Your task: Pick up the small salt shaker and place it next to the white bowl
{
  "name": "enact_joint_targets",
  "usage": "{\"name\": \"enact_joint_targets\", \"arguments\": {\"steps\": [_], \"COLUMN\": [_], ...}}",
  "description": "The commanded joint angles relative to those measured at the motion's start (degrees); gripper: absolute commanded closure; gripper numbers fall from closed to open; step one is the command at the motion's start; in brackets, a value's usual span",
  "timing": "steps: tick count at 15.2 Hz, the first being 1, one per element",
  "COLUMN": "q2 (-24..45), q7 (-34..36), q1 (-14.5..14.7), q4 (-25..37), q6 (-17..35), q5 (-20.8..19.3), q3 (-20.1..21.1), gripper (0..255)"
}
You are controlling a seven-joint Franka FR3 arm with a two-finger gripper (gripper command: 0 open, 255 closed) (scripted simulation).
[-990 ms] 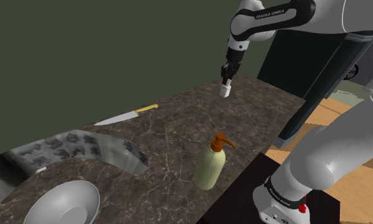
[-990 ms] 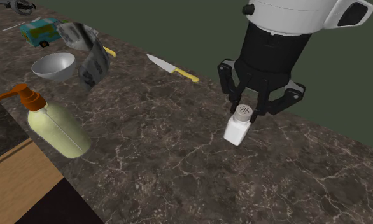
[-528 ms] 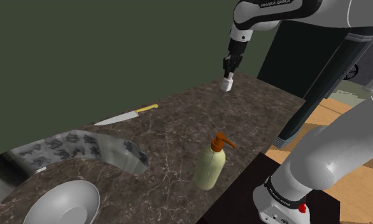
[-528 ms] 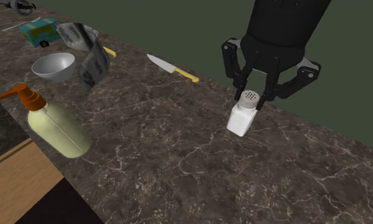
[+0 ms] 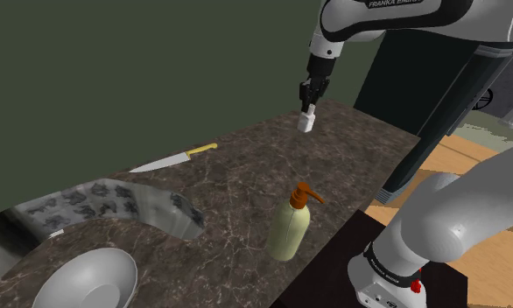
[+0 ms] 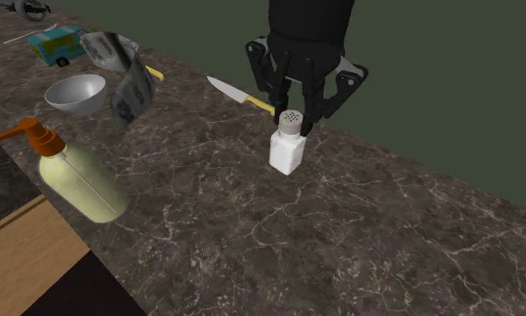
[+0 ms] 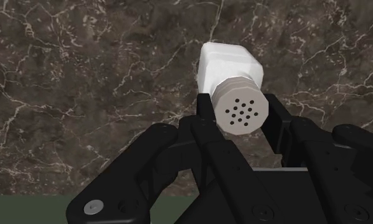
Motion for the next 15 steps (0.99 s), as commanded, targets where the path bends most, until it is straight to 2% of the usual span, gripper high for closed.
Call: {"name": "enact_joint_targets", "arguments": {"steps": [1, 8, 15], "q2": [-2.11, -7.31, -9.4], "q7": [2.86, 12.44, 22.07], "q1": [0.87, 4.4, 8.36], "q4": [-2.24, -6.9, -8.44], "q6": [0.04, -0.69, -1.11], "q5": [0.42, 3.29, 7.28], "q3": [1.98, 9.21, 16.77], "gripper": [255, 255, 255]}}
